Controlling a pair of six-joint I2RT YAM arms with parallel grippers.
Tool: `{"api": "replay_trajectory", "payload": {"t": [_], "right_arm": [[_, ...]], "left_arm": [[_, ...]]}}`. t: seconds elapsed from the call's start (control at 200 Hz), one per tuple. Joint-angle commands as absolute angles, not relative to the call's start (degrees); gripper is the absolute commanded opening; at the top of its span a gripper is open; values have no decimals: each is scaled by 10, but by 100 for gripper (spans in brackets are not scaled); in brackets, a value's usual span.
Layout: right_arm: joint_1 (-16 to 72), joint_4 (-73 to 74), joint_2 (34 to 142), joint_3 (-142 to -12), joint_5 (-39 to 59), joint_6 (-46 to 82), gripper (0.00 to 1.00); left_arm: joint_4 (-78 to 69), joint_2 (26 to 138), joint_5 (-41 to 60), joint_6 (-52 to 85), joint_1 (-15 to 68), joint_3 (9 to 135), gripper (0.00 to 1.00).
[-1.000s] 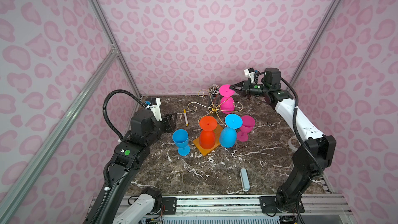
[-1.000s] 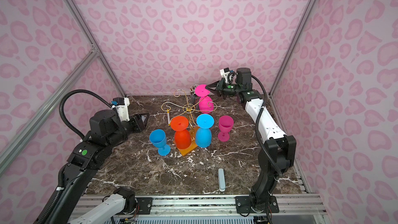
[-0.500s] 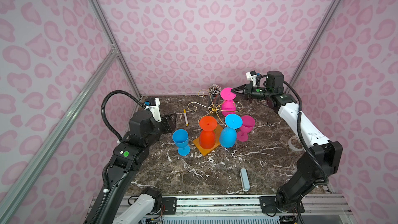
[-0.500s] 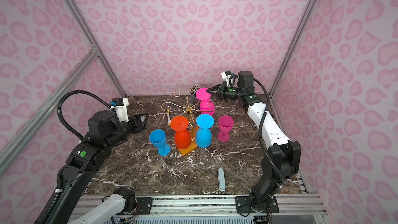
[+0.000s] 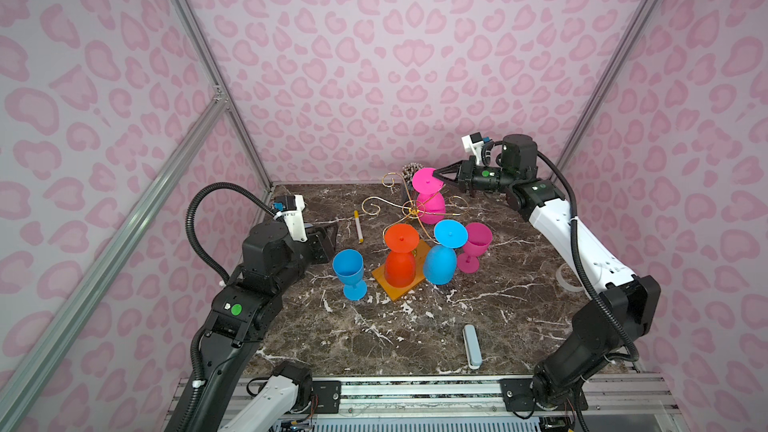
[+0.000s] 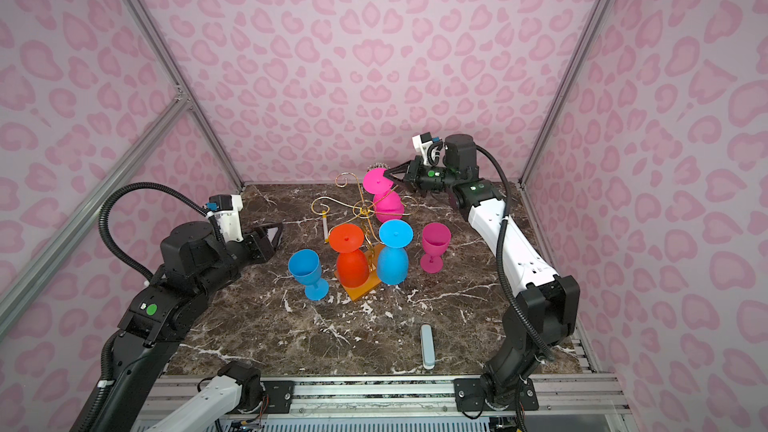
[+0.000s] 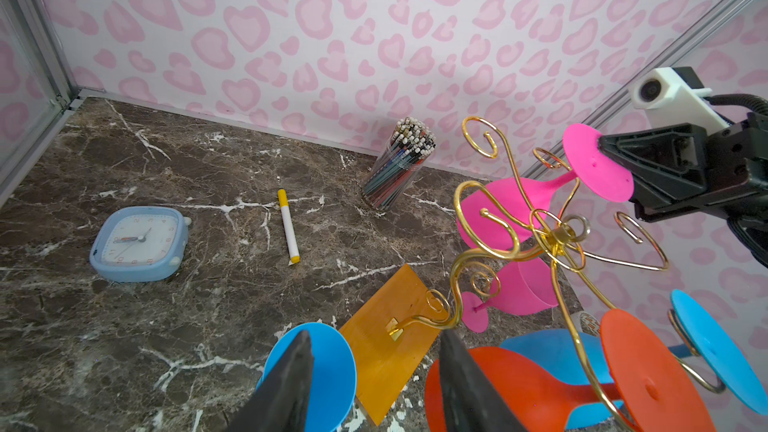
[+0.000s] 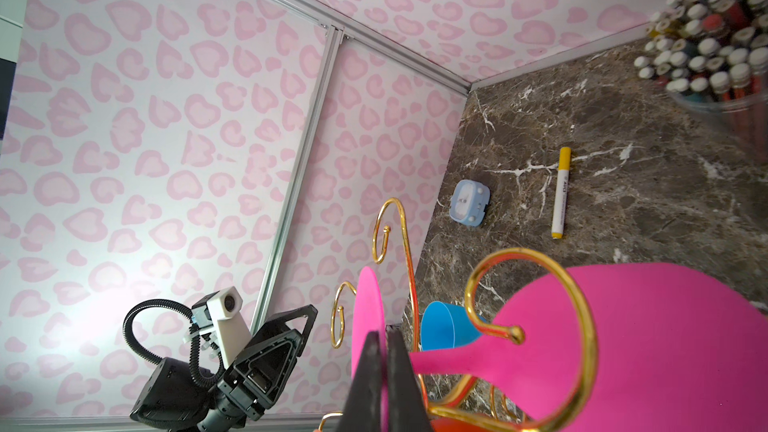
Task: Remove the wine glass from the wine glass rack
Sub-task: 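Close the right gripper on the magenta glass stem and lift it off the rack, then carry the magenta glass toward the left gripper while the left gripper approaches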
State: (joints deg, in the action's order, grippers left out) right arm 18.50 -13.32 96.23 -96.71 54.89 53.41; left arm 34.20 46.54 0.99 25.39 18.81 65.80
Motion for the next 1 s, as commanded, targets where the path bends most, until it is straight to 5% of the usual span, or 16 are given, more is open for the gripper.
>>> {"api": "replay_trajectory", "payload": {"t": [0.0,0.635,0.835,0.995], "right_arm": [[195,-126,976,-986,529,531,0],[176,-213,1140,-1248,463,493,0],[121,-207,1073,-1197,424,468,0],[65,-140,963,-1069,414,463,0]], "left_arm": [[344,455,2,250,187,656,51],[358,443,-1,238,187,670,53],[345,462,21,245,187,695,54],[306,498,139,268,187,719,55]]}}
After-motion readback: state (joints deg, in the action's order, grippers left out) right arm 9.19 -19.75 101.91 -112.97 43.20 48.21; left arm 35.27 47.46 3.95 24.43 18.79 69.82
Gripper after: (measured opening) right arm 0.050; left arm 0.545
